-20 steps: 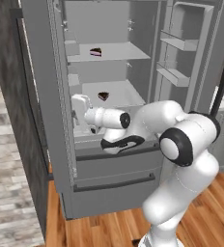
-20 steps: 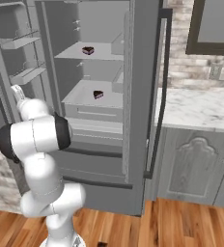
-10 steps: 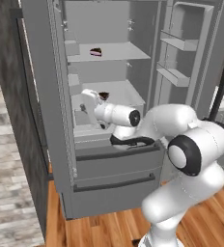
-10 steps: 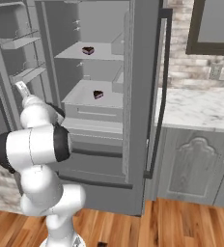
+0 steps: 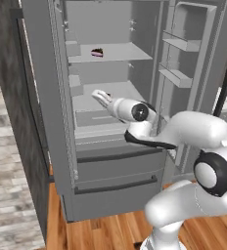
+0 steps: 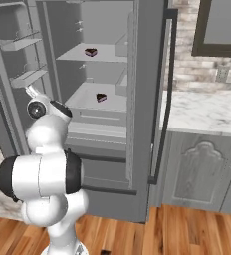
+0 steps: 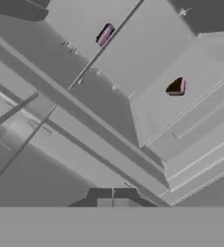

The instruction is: Take the cakes from the fridge and place them on the empty tray on the dining counter.

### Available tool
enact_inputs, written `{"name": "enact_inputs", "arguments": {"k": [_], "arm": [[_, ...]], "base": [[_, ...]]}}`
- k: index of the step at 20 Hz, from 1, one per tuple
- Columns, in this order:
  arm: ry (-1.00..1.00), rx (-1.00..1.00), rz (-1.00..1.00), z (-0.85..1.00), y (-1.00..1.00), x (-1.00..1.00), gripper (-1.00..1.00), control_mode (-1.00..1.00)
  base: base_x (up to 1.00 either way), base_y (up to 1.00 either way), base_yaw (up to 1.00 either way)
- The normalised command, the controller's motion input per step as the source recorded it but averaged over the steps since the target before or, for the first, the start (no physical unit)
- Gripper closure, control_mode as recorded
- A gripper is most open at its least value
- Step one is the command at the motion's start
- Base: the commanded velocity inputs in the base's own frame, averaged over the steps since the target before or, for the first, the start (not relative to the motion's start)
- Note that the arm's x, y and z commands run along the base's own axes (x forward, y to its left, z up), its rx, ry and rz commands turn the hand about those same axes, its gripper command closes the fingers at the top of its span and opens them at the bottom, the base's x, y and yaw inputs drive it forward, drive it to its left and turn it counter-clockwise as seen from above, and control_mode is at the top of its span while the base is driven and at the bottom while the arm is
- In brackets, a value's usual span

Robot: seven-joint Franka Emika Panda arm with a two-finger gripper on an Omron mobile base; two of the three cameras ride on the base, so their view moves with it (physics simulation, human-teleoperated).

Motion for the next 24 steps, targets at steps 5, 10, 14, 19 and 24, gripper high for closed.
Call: {"name": "enact_inputs", "arguments": {"k": [5, 10, 14, 19, 24], "arm": [[0.05, -0.61, -0.35, 0.61, -0.29, 0.42, 1.00, -1.00], [0.02, -0.67, -0.33, 0.35, -0.43, 0.24, 1.00, -1.00], [0.00, -0.49, -0.03, -0.02, -0.63, -0.26, 1.00, -1.00], [0.07, 0.02, 0.19, -0.16, -0.76, -0.77, 1.00, -1.00], [0.26, 0.25, 0.34, 0.02, -0.15, -0.95, 1.00, -1.00]], "base": [[0.00, 0.00, 0.00], [0.00, 0.00, 0.00], [0.00, 0.00, 0.00], [0.00, 0.00, 0.00], [0.00, 0.00, 0.00]]}}
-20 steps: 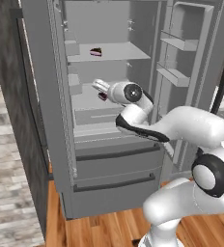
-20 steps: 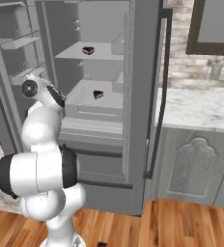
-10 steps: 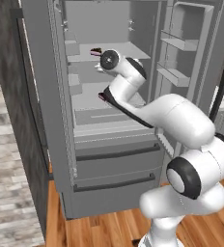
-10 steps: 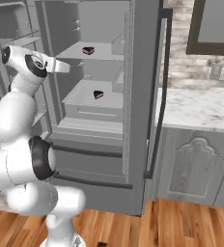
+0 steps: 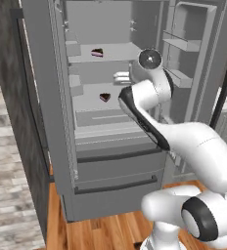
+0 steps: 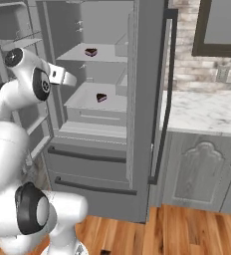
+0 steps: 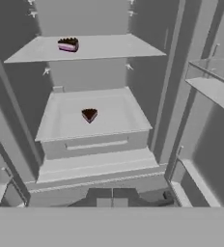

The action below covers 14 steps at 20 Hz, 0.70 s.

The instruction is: Take the cakes from the fridge and place them on the empty tray on the dining counter.

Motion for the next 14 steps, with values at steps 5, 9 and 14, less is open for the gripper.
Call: {"name": "enact_inputs", "arguments": {"k": [5, 9, 14], "arm": [[0.13, 0.15, 0.40, 0.04, -0.01, -0.94, 1.00, -1.00], [-0.08, -0.08, 0.17, 0.38, -0.02, -0.95, 1.00, -1.00], [0.04, 0.00, 0.05, 0.35, -0.10, -1.00, 1.00, -1.00]], "base": [[0.00, 0.00, 0.00], [0.00, 0.00, 0.00], [0.00, 0.00, 0.00]]}}
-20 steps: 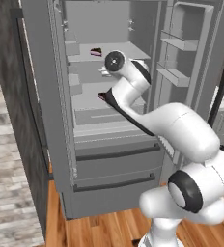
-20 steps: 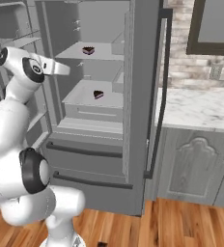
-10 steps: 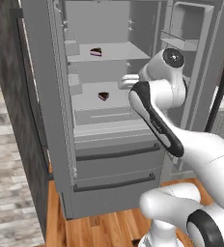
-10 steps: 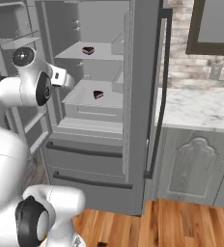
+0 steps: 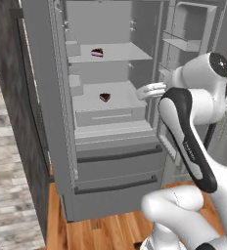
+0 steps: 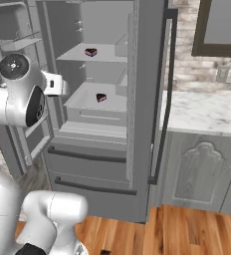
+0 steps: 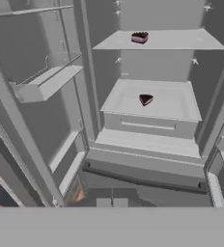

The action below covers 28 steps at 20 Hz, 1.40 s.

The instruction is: Take the cakes from the fridge and place them on the empty tray on the dining counter.

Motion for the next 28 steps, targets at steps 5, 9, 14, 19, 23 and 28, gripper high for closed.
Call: {"name": "enact_inputs", "arguments": {"k": [5, 9, 14, 19, 23, 28], "arm": [[0.19, 0.01, -0.01, 0.17, 0.00, -0.98, -1.00, -1.00], [0.00, 0.00, -0.03, 0.21, -0.22, -0.88, -1.00, -1.00], [-0.24, 0.00, -0.02, -0.07, -0.10, -0.26, -1.00, -1.00], [-0.13, 0.00, -0.18, -0.02, -0.05, -0.54, -1.00, -1.00], [-0.04, 0.00, -0.11, 0.00, 0.01, -0.24, -1.00, 1.00], [0.00, 0.00, 0.00, 0.00, 0.00, 0.00, -1.00, 1.00]], "base": [[0.00, 0.00, 0.00], [0.00, 0.00, 0.00], [0.00, 0.00, 0.00], [0.00, 0.00, 0.00], [0.13, 0.09, -0.03], [0.99, 0.54, -0.11]]}}
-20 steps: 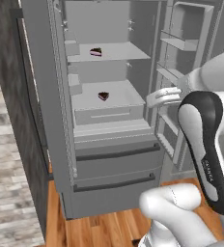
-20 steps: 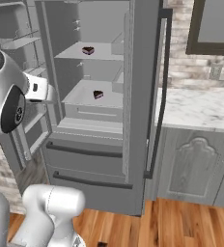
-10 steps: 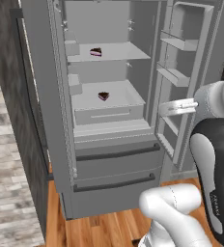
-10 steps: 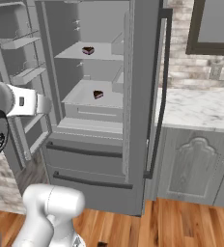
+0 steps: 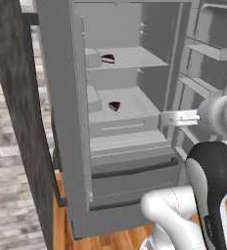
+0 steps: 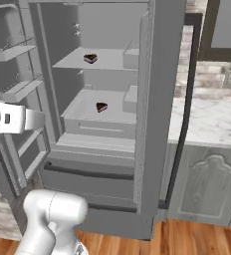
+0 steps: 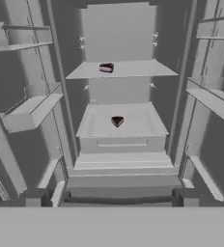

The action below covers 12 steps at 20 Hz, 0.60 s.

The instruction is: Take the cakes from the fridge and place them on the empty tray on the dining counter.

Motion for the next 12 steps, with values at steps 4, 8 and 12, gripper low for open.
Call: {"name": "enact_inputs", "arguments": {"k": [4, 8, 12], "arm": [[0.00, 0.00, 0.00, 0.00, 0.00, 0.00, -1.00, 1.00], [0.00, 0.00, 0.00, 0.00, 0.00, 0.00, -1.00, 1.00], [0.00, 0.00, 0.00, 0.00, 0.00, 0.00, -1.00, 1.00]], "base": [[1.00, -0.28, 0.00], [1.00, -0.33, 0.12], [1.00, 0.13, 0.06]]}}
